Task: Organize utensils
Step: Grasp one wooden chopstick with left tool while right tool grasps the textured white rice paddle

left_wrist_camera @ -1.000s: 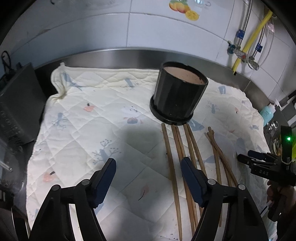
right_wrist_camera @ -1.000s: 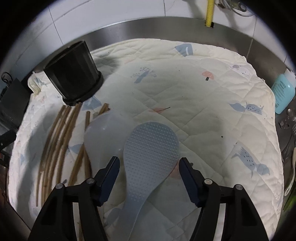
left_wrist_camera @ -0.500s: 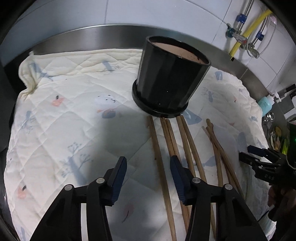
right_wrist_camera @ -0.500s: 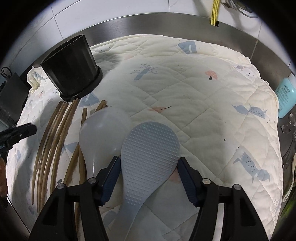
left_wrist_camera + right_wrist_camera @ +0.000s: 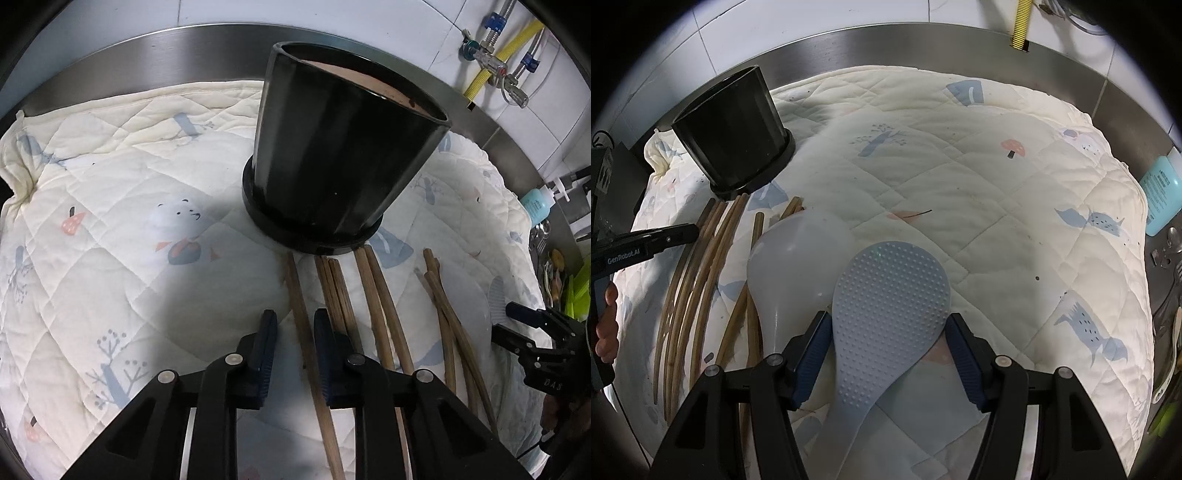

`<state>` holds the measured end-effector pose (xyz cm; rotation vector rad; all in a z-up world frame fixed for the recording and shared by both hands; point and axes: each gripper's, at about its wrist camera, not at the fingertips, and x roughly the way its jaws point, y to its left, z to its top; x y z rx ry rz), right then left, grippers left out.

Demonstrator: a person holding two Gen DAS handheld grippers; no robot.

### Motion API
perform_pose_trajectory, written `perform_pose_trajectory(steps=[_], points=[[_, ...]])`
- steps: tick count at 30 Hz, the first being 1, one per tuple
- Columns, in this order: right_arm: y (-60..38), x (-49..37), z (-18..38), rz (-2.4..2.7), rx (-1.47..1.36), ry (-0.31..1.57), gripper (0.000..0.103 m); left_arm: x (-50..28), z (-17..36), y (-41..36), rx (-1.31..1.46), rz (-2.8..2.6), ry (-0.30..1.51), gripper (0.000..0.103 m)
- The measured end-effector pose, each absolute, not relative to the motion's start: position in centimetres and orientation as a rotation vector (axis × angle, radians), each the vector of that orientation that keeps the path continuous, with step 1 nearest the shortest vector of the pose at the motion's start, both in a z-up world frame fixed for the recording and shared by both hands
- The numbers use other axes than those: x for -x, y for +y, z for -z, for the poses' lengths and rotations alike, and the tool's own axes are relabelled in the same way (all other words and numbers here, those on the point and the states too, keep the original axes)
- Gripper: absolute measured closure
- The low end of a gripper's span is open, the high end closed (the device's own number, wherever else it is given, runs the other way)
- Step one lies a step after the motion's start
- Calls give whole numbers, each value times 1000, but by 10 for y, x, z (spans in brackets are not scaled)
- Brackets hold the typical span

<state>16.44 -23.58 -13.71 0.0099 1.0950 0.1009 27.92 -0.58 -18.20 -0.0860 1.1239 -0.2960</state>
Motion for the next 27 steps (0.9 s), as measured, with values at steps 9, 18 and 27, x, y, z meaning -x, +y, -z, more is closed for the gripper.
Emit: perform_pose_trajectory(steps=[9,18,27], points=[[-238,-164,136,-107,-15,1091,31,-286,184,-25,32,305,1110,84],[-234,-165,135,-120,-1,1100,24,-283,184,-8,92,295,1096,94],[-242,-170,138,-131,-27,1115,22,-274,168,0,119,310,1053,95]])
